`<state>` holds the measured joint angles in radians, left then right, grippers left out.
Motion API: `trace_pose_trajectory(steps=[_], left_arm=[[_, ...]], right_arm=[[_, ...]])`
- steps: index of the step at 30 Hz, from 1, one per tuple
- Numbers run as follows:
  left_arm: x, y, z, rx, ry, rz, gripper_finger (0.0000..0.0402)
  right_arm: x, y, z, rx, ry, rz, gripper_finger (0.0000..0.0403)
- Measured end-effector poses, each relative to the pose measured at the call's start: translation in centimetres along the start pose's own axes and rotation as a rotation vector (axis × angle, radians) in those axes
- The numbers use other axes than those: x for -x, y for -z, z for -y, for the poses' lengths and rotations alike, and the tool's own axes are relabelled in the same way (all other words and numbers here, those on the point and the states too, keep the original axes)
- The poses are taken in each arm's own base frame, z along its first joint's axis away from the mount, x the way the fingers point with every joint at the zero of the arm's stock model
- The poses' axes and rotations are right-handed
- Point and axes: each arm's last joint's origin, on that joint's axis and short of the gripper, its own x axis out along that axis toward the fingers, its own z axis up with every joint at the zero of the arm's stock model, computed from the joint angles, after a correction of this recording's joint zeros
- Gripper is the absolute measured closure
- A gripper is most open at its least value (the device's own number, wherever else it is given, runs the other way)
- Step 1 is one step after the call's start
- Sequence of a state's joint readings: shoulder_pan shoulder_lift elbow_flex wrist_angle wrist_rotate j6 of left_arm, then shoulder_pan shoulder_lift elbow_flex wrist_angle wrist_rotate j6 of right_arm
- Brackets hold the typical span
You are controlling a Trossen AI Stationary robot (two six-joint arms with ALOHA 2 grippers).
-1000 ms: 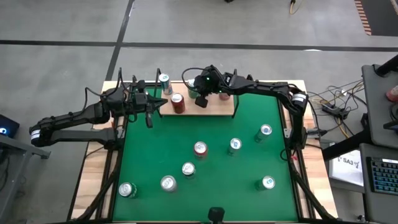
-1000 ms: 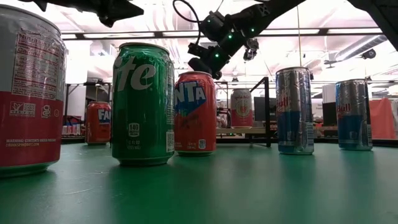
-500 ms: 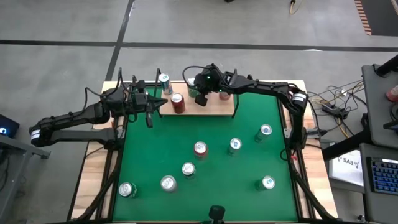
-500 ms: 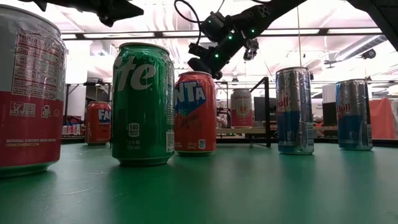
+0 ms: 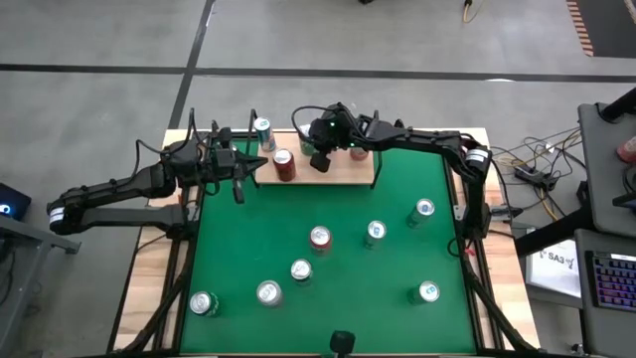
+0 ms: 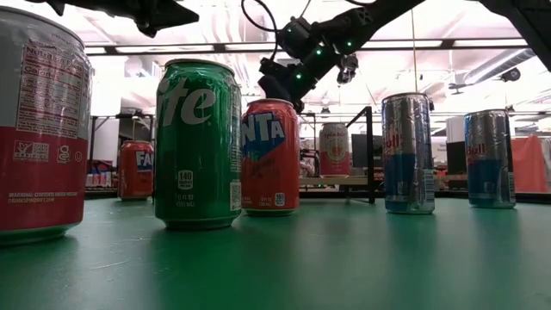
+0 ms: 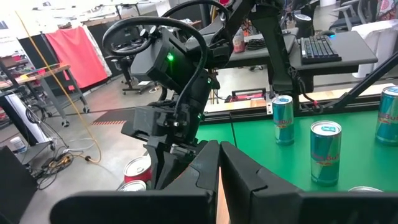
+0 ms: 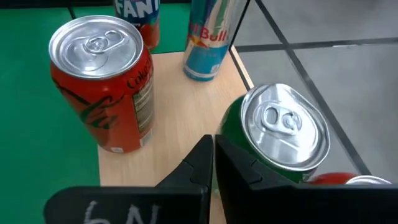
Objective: Pick and place cans onto a shelf
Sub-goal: Put the right green soda can on the shelf
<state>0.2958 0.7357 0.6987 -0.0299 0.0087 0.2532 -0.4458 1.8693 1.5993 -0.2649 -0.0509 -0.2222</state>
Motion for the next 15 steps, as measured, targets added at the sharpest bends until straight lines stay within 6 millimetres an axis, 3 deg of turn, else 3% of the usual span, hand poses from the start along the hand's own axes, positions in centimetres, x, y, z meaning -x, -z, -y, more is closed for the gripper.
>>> trace_pose_trajectory(steps=[15], left_arm=[[0.00, 0.00, 0.00, 0.000, 0.000, 0.000, 0.0402]], right_arm=[[0.00, -0.06, 0.30, 0.037, 0.009, 0.012, 0.0394]])
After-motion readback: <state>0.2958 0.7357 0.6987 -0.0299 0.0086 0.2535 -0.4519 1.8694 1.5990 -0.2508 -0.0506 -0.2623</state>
